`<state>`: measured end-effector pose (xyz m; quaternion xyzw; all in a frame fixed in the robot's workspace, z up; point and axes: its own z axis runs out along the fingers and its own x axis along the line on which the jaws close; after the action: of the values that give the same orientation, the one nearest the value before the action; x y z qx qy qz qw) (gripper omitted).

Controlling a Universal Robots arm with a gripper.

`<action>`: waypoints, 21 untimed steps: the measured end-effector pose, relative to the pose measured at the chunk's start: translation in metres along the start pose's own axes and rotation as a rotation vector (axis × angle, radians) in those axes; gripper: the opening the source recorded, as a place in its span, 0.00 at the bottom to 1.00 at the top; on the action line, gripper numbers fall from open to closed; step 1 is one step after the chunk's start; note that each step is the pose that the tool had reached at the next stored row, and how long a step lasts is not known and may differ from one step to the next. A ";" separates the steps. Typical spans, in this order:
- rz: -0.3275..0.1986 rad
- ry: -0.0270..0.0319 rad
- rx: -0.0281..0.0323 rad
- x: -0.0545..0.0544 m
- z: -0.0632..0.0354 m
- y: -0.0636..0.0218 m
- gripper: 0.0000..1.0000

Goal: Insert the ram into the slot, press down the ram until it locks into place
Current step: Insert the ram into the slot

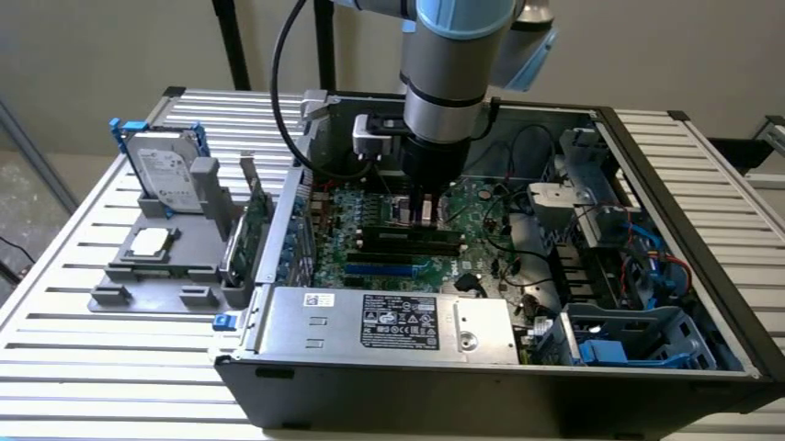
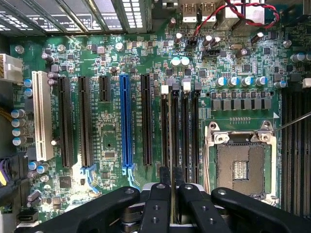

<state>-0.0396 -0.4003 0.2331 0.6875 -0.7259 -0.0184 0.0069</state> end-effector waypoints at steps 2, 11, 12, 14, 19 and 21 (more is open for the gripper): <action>0.000 0.0001 -0.0001 0.000 0.0002 0.0000 0.14; 0.000 0.0003 -0.0001 0.001 0.0022 -0.0001 0.14; 0.000 0.0002 -0.0001 0.002 0.0025 -0.0001 0.14; 0.000 0.0005 -0.0001 0.002 0.0028 -0.0001 0.14; 0.000 0.0009 -0.0001 0.002 0.0031 -0.0002 0.14; -0.001 0.0014 -0.0001 0.002 0.0031 -0.0002 0.14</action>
<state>-0.0397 -0.4022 0.2299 0.6877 -0.7257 -0.0180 0.0075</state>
